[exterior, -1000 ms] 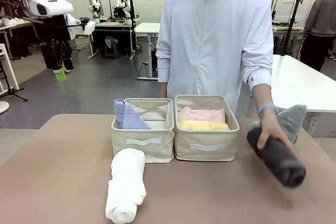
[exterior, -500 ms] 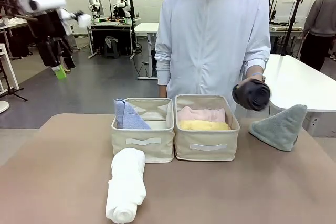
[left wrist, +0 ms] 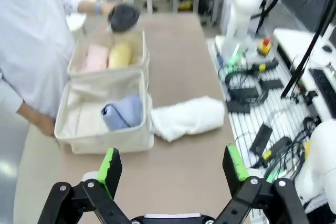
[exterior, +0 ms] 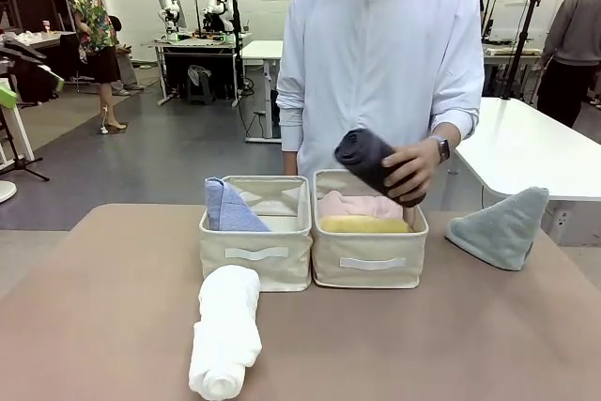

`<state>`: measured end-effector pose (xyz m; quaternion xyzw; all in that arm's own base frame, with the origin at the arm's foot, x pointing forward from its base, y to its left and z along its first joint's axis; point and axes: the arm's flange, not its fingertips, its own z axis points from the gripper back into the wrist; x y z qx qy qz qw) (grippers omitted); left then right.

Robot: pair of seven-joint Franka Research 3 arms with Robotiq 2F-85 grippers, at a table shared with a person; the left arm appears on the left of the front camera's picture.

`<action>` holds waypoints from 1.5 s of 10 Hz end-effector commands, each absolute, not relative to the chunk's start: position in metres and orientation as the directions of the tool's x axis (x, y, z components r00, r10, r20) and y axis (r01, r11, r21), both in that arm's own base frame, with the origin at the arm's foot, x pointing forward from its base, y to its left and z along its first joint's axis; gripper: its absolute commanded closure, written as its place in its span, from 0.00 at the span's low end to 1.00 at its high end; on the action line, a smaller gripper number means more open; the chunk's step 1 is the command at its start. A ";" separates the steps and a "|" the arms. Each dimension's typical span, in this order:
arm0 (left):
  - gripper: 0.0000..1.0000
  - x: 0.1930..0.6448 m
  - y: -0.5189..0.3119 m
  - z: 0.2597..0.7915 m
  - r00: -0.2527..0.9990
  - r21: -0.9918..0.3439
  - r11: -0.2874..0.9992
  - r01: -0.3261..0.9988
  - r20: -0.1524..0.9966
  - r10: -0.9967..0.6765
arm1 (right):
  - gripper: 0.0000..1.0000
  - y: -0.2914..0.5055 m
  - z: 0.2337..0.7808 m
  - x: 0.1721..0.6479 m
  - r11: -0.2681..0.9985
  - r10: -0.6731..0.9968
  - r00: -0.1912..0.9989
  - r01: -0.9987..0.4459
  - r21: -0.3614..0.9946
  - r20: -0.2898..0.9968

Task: Sort the towels based on their folding style.
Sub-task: Pick up another triangle-folded towel from the table and place it in the left Fabric basket.

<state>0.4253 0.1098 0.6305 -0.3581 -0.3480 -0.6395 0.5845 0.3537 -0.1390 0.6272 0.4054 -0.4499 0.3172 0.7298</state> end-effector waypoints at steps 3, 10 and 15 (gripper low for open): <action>0.00 0.441 0.130 0.597 0.066 -0.058 0.034 0.998 0.929 -0.363 | 0.00 -0.138 0.627 0.356 0.456 0.084 0.369 -0.840 0.294 0.925; 0.00 0.440 0.155 0.577 0.077 -0.062 0.058 0.996 0.942 -0.325 | 0.00 -0.138 0.627 0.356 0.456 0.084 0.369 -0.840 0.294 0.925; 0.00 0.440 0.155 0.577 0.077 -0.062 0.058 0.996 0.942 -0.325 | 0.00 -0.029 0.638 0.405 0.598 0.582 0.542 -0.790 0.132 0.607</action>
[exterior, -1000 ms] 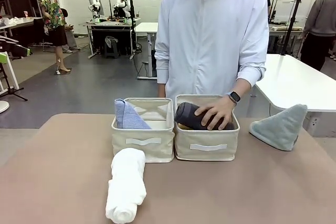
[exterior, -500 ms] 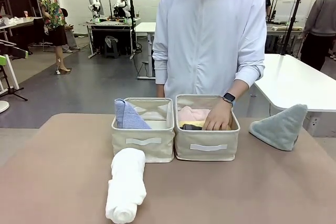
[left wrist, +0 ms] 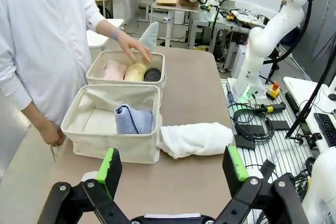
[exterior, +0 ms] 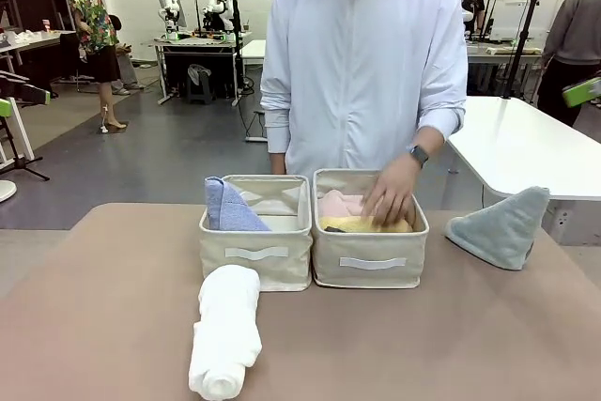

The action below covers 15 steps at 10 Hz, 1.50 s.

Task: Sort the towels based on their folding style.
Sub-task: Pick up another triangle-folded towel from the table and place it in the left Fabric basket.

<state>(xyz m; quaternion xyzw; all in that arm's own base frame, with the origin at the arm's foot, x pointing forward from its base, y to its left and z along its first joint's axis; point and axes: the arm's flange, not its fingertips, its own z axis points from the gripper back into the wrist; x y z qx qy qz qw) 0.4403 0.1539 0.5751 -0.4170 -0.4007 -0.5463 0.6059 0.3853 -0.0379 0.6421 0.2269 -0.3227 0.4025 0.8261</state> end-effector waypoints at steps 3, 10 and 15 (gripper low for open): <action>0.00 0.440 0.155 0.577 0.077 -0.062 0.058 0.996 0.942 -0.325 | 0.00 -0.027 0.589 0.461 0.734 0.621 0.705 -0.676 0.060 0.343; 0.00 0.440 0.155 0.577 0.077 -0.062 0.058 0.996 0.942 -0.325 | 0.00 -0.068 0.510 0.482 0.763 0.627 0.730 -0.646 -0.024 0.273; 0.00 0.440 0.155 0.577 0.077 -0.062 0.058 0.996 0.942 -0.325 | 0.00 -0.066 0.497 0.487 0.724 0.678 0.690 -0.686 -0.069 0.255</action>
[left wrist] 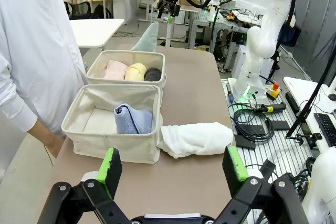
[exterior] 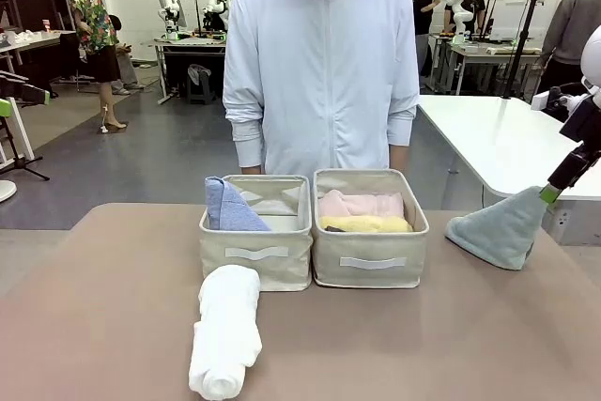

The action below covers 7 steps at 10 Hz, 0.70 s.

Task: Sort the towels based on their folding style.
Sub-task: Pick up another triangle-folded towel from the table and place it in the left Fabric basket.

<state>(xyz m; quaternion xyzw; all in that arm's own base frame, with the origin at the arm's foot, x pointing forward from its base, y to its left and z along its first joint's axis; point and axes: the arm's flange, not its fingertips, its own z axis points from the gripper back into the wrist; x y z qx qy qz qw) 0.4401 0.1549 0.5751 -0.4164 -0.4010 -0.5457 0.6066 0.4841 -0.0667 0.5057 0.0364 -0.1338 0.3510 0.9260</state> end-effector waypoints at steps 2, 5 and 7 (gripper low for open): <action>0.00 0.440 0.155 0.577 0.077 -0.062 0.058 0.996 0.942 -0.325 | 0.00 -0.066 0.483 0.502 0.657 0.741 0.625 -0.750 -0.075 0.245; 0.00 0.440 0.155 0.577 0.077 -0.062 0.058 0.996 0.942 -0.325 | 0.00 -0.079 0.461 0.529 0.636 0.763 0.615 -0.769 -0.062 0.199; 0.00 0.440 0.155 0.577 0.077 -0.062 0.058 0.996 0.942 -0.325 | 0.00 -0.085 0.446 0.544 0.640 0.762 0.628 -0.768 -0.036 0.158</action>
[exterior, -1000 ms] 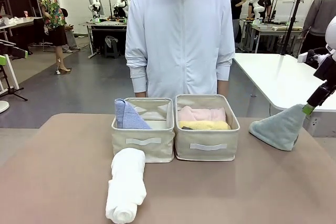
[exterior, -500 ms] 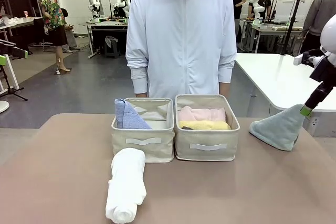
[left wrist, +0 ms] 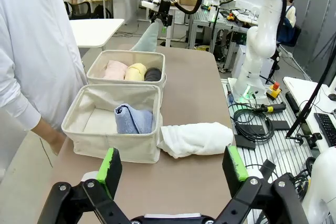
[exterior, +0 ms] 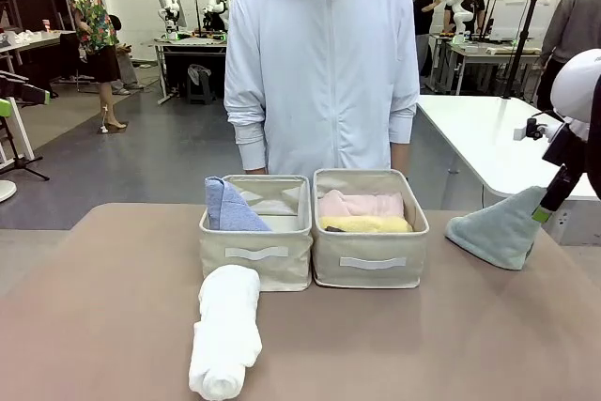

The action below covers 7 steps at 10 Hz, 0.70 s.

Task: Sort the towels based on their folding style.
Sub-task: Pick up another triangle-folded towel from the table and place it in the left Fabric basket.

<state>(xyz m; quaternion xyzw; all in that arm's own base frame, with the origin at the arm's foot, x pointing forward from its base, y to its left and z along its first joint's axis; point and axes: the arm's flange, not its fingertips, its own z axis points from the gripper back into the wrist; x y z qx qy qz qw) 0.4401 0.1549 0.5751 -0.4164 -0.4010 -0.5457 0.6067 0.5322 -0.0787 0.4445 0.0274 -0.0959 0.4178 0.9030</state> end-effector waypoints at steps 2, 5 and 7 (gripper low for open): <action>0.00 0.440 0.155 0.577 0.077 -0.062 0.058 0.996 0.942 -0.325 | 0.00 -0.088 0.437 0.551 0.619 0.779 0.610 -0.785 -0.020 0.143; 0.00 0.440 0.155 0.577 0.077 -0.062 0.058 0.996 0.942 -0.325 | 1.00 -0.088 0.433 0.552 0.591 0.798 0.582 -0.806 -0.015 0.158; 0.00 0.440 0.155 0.577 0.077 -0.062 0.058 0.996 0.942 -0.325 | 1.00 -0.090 0.432 0.552 0.596 0.795 0.588 -0.803 -0.014 0.152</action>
